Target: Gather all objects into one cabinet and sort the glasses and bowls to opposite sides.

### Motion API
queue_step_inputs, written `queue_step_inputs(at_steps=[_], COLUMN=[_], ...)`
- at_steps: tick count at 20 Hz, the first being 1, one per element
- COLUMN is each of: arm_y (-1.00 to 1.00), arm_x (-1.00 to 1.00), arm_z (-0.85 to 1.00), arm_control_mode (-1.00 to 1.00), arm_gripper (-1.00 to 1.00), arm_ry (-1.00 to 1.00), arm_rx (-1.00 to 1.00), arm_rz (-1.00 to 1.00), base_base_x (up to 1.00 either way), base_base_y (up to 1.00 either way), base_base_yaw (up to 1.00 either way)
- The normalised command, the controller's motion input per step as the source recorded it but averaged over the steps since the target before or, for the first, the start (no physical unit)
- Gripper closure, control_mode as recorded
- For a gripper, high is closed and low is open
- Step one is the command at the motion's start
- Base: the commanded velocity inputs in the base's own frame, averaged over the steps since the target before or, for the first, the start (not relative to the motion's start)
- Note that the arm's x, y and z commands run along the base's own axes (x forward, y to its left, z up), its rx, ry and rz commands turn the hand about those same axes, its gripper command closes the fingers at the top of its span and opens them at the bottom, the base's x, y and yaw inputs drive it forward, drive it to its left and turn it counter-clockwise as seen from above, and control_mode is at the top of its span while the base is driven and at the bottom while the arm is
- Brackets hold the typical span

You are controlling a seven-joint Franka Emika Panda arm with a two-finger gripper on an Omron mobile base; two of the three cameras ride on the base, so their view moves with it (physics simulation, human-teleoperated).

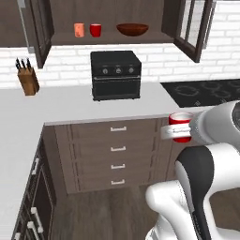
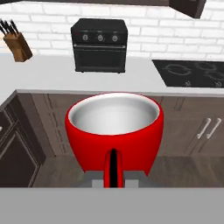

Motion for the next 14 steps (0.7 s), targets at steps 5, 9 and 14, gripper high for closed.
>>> queue_step_inputs(at_steps=[5, 9, 14], arm_y=[0.00, 0.00, 0.00], arm_x=[0.00, 0.00, 0.00], arm_z=[0.00, 0.00, 0.00], arm_control_mode=[1.00, 1.00, 1.00], arm_gripper=[1.00, 1.00, 1.00], arm_ry=[0.00, 0.00, 0.00], arm_rx=[0.00, 0.00, 0.00], arm_rz=[0.00, 0.00, 0.00], base_base_x=[0.00, 0.04, 0.14], base_base_y=[0.38, -0.02, -0.14], base_base_yaw=[0.26, 0.04, 0.12])
